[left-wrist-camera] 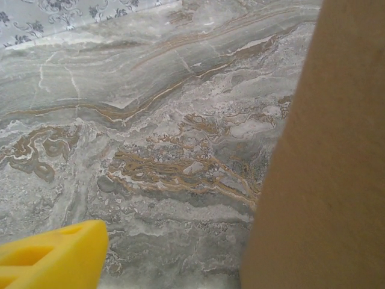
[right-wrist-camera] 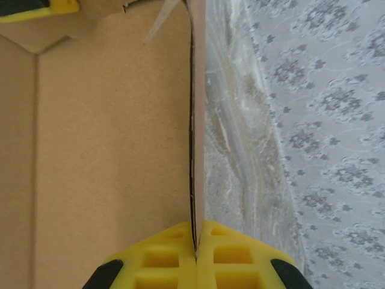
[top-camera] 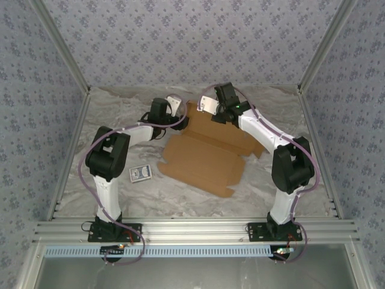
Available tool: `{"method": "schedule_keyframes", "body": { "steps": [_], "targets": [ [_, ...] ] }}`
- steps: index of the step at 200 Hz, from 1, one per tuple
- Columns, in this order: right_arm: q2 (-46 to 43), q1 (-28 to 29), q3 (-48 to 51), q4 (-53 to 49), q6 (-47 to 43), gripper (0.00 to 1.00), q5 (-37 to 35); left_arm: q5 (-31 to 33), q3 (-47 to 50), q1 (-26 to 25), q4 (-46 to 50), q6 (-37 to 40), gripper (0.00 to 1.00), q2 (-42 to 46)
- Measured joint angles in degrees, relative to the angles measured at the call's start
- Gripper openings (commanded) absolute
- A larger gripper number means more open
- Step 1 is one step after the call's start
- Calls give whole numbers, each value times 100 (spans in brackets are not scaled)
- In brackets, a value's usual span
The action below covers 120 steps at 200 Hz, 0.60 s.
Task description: Fold the paper box
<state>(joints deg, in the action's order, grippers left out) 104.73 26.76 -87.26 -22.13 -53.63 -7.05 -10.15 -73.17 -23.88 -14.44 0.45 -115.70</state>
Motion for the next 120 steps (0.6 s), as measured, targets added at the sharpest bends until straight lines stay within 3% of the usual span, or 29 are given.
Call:
{"method": "schedule_keyframes", "body": {
  "steps": [90, 120],
  "targets": [
    [149, 0, -11, -90, 96, 0, -24, 33, -234, -72, 227, -111, 52, -181],
    [157, 22, -76, -111, 133, 0, -83, 146, -234, -116, 177, -109, 47, -181]
  ]
}}
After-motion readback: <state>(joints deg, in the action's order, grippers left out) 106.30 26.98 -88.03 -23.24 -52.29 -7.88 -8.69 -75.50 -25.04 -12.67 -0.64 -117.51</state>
